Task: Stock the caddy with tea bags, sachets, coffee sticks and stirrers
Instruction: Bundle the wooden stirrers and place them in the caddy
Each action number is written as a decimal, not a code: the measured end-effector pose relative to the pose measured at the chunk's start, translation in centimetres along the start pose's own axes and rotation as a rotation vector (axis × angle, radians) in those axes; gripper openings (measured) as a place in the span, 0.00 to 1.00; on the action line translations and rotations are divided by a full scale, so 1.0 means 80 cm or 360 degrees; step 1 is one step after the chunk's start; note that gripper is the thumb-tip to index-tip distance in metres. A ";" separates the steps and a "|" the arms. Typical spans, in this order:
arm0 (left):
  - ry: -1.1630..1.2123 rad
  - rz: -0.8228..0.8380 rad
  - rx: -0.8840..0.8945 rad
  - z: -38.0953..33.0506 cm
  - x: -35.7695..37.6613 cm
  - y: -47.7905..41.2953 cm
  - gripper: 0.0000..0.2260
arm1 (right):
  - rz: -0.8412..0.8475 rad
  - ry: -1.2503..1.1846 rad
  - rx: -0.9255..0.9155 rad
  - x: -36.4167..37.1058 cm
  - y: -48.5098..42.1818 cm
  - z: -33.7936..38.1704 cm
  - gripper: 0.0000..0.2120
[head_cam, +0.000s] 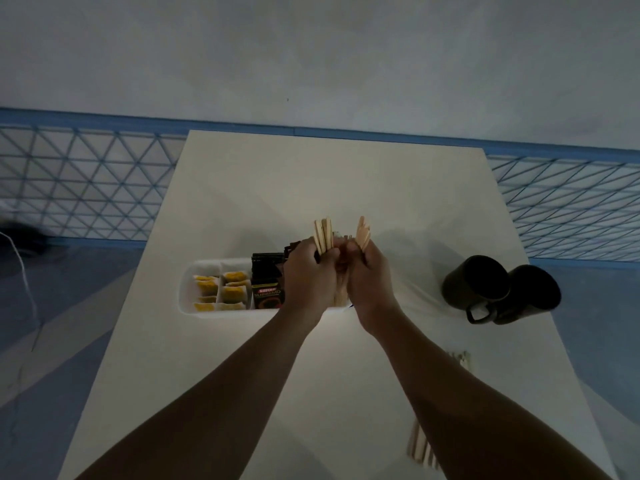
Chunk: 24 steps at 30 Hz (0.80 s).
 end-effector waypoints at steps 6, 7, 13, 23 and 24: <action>0.0091 0.0054 0.0094 -0.011 -0.002 -0.003 0.10 | 0.0064 0.0119 -0.0073 0.001 0.005 -0.004 0.19; 0.0118 0.0051 0.0111 -0.013 -0.003 -0.003 0.10 | 0.0033 0.0265 -0.0154 -0.001 0.007 0.000 0.17; 0.0272 0.0025 0.0170 -0.028 -0.018 -0.011 0.12 | -0.0117 0.1072 -0.0560 -0.013 0.007 0.014 0.14; 0.0223 -0.0047 0.0230 -0.034 -0.029 -0.016 0.09 | 0.0192 0.1339 -0.0519 -0.012 0.023 0.007 0.60; 0.0222 -0.0049 0.0231 -0.035 -0.029 -0.016 0.09 | 0.0185 0.1407 -0.0523 -0.009 0.025 0.005 0.63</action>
Point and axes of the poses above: each hand's wrist, its own y-axis away from the middle knuckle, its own x-axis out of the palm, z = x × y, the point moved 3 cm from there along -y, towards the middle knuckle, and after that the axes turned 14 degrees about y, right-handed, at the moved point
